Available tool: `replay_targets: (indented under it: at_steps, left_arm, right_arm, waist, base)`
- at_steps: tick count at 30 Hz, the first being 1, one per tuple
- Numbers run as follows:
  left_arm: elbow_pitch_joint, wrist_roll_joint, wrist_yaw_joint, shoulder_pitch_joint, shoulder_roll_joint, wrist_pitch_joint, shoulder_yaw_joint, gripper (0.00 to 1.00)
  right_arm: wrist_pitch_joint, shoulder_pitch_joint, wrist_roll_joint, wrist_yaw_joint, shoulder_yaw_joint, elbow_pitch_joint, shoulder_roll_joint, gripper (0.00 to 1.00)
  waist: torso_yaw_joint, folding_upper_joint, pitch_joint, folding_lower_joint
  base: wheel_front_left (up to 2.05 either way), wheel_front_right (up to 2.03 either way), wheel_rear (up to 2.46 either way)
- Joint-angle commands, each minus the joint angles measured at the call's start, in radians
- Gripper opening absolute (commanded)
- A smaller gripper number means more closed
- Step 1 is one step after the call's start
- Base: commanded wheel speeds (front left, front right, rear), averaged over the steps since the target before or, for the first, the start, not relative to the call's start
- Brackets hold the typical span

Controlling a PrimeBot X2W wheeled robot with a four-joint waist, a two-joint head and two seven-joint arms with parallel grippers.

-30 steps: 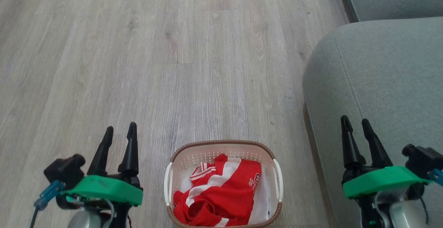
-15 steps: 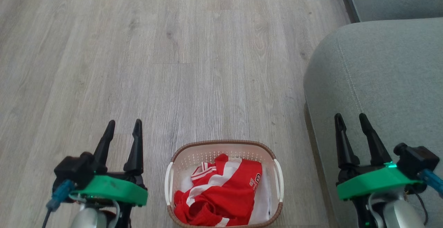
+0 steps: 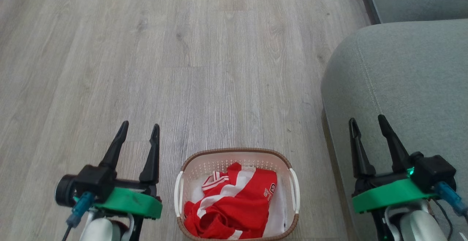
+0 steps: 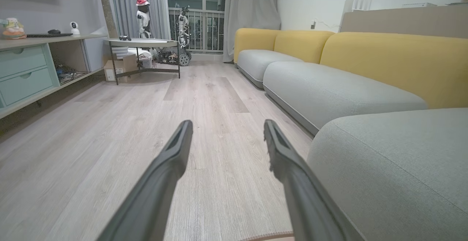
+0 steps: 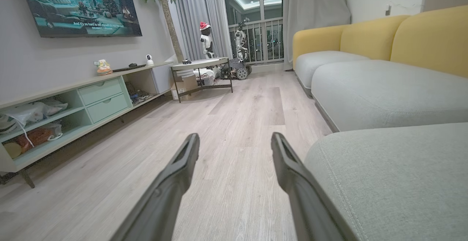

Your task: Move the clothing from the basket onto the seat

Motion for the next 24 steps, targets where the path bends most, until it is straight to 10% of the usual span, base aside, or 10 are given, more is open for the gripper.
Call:
replay_targets:
  at_steps: [1, 24]
  left_arm:
    - [-0.046, 0.028, 0.005, -0.06, 0.013, -0.016, 0.024, 1.0]
    - [-0.053, 0.063, 0.002, -0.061, 0.01, -0.025, 0.028, 1.0]
  right_arm:
    - [-0.014, -0.023, -0.027, 0.0, 0.029, -0.044, -0.014, 1.0]
    - [-0.024, -0.024, -0.064, 0.0, 0.031, -0.045, -0.01, 1.0]
  waist:
    - [0.0, 0.0, 0.0, 0.0]
    - [-0.006, 0.0, 0.008, 0.0]
  base:
    - [0.0, 0.0, 0.0]
    - [0.0, 0.0, 0.0]
